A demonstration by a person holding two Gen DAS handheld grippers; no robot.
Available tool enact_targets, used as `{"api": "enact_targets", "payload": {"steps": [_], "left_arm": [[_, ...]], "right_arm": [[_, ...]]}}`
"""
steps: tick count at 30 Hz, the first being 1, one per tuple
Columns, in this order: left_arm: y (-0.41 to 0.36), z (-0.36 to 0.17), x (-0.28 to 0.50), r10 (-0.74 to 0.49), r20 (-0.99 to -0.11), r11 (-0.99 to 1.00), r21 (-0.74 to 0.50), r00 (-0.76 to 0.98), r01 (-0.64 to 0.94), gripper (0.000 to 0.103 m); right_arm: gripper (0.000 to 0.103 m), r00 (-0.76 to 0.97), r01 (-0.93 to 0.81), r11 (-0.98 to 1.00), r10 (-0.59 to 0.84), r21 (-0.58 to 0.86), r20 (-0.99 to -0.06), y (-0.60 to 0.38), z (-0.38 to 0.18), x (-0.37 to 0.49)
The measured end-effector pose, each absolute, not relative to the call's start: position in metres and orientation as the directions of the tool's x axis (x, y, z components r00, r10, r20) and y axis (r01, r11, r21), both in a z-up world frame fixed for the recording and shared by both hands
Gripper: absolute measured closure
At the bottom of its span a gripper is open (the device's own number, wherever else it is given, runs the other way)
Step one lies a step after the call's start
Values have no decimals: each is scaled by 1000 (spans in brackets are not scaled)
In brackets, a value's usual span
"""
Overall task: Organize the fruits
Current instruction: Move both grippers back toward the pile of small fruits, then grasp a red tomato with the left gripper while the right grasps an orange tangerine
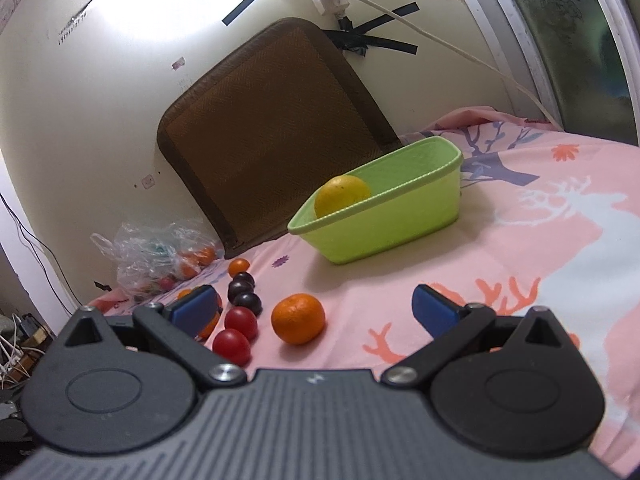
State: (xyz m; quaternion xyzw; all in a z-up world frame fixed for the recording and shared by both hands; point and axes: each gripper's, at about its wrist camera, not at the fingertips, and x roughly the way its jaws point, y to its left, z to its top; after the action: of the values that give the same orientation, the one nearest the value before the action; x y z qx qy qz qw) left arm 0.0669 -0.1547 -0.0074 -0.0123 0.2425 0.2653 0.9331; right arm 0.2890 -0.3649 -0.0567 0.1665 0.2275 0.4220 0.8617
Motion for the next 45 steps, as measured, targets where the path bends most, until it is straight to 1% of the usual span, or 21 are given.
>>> {"api": "enact_targets", "payload": {"steps": [5, 13, 17, 20, 22, 24, 26, 28, 29, 30, 31, 32, 33, 34, 35, 37, 39, 40, 42, 44, 45], "left_arm": [[-153, -8, 69, 487, -474, 858, 104, 734, -503, 10], [-153, -7, 66, 481, -461, 862, 95, 746, -498, 10], [-153, -6, 64, 467, -455, 869, 79, 758, -488, 12], [-156, -5, 61, 452, -433, 881, 80, 780, -465, 14], [-162, -4, 62, 440, -407, 893, 103, 801, -439, 14], [-169, -1, 65, 414, -378, 909, 121, 828, -400, 13], [-174, 3, 73, 376, -355, 926, 104, 856, -363, 12], [-179, 6, 88, 332, -362, 942, 86, 871, -324, 12], [-180, 5, 98, 316, -376, 948, 87, 871, -307, 12], [-182, 4, 108, 306, -390, 951, 93, 868, -294, 13], [-183, 2, 119, 297, -404, 954, 100, 865, -281, 20], [-185, -1, 129, 283, -416, 959, 100, 864, -266, 27], [-186, -2, 139, 264, -432, 964, 96, 863, -247, 30], [-185, -5, 146, 248, -448, 968, 83, 859, -236, 36], [-184, -6, 154, 229, -468, 972, 64, 853, -226, 38], [-184, -8, 165, 192, -492, 979, 31, 849, -203, 42], [-187, -11, 173, 191, -515, 979, 37, 836, -201, 46], [-186, -12, 176, 193, -525, 978, 35, 829, -206, 48], [-184, -13, 178, 197, -537, 975, 21, 820, -220, 49], [-179, -14, 181, 191, -557, 974, 4, 808, -228, 60], [-177, -15, 181, 197, -564, 971, -3, 802, -240, 60]], "right_arm": [[0, 541, -650, 581, 807, 491, -238, -367, -57, 288], [0, 539, -657, 581, 808, 481, -240, -366, -56, 287], [0, 539, -657, 584, 806, 477, -246, -365, -56, 287], [0, 546, -653, 588, 802, 477, -242, -366, -56, 286], [0, 556, -647, 595, 796, 477, -239, -368, -56, 286], [0, 566, -640, 603, 789, 476, -239, -369, -55, 286], [0, 564, -629, 605, 788, 488, -249, -370, -55, 289], [7, 560, -612, 613, 782, 500, -274, -370, -55, 294], [16, 546, -609, 615, 783, 501, -297, -369, -56, 297], [29, 532, -613, 615, 786, 496, -316, -368, -56, 300], [35, 515, -623, 615, 787, 483, -339, -367, -56, 303], [45, 505, -632, 617, 787, 469, -354, -366, -56, 305], [50, 496, -643, 616, 788, 455, -366, -364, -56, 306], [52, 482, -658, 609, 793, 443, -374, -363, -56, 308], [55, 469, -673, 601, 798, 431, -380, -362, -55, 309], [55, 449, -709, 583, 807, 396, -384, -358, -52, 310], [55, 431, -737, 565, 816, 372, -385, -353, -48, 311], [55, 419, -744, 555, 822, 372, -386, -351, -47, 314], [53, 388, -752, 528, 838, 393, -384, -346, -45, 319], [53, 354, -762, 502, 852, 410, -385, -340, -44, 323], [53, 352, -765, 500, 852, 406, -386, -337, -44, 324]]}}
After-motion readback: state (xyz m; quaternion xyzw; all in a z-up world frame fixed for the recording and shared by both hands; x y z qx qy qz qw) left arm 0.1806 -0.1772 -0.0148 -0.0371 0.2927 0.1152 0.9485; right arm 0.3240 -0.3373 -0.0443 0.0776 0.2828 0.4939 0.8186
